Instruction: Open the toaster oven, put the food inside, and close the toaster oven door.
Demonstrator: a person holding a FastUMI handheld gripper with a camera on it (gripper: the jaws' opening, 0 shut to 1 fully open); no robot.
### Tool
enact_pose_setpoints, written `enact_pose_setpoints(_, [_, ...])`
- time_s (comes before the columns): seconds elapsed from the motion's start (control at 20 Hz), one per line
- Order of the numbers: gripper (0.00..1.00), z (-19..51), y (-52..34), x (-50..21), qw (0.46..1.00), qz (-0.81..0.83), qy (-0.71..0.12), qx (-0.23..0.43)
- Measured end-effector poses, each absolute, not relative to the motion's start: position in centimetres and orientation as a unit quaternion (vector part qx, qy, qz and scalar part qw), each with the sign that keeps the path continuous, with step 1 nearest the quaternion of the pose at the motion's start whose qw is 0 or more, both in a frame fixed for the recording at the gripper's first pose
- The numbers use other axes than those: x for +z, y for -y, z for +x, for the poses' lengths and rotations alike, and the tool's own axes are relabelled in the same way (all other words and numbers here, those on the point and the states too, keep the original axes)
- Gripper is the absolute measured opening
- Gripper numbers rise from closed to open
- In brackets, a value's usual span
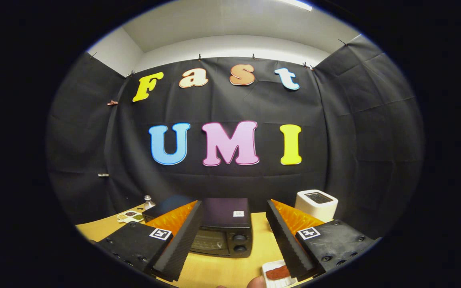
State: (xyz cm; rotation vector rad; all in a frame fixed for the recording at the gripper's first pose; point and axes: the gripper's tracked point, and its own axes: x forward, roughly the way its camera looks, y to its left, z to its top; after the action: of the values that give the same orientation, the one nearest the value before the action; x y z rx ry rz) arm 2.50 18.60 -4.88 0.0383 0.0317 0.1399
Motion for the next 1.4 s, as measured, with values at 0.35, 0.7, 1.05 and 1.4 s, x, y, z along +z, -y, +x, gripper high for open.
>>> enact_pose_setpoints(0.35, [0.98, 3.6, -26.2, -9.7, 0.995, 0.01, -0.02, 0.095])
enact_pose_setpoints(0.7, [0.98, 4.3, -31.3, -14.5, 0.994, -0.019, -0.019, 0.109])
enact_pose_setpoints(1.05, [0.98, 5.7, -33.9, -18.9, 0.994, -0.016, -0.033, 0.098])
enact_pose_setpoints(1.4, [0.98, 9.4, -32.5, -18.6, 0.997, 0.01, -0.03, 0.064])
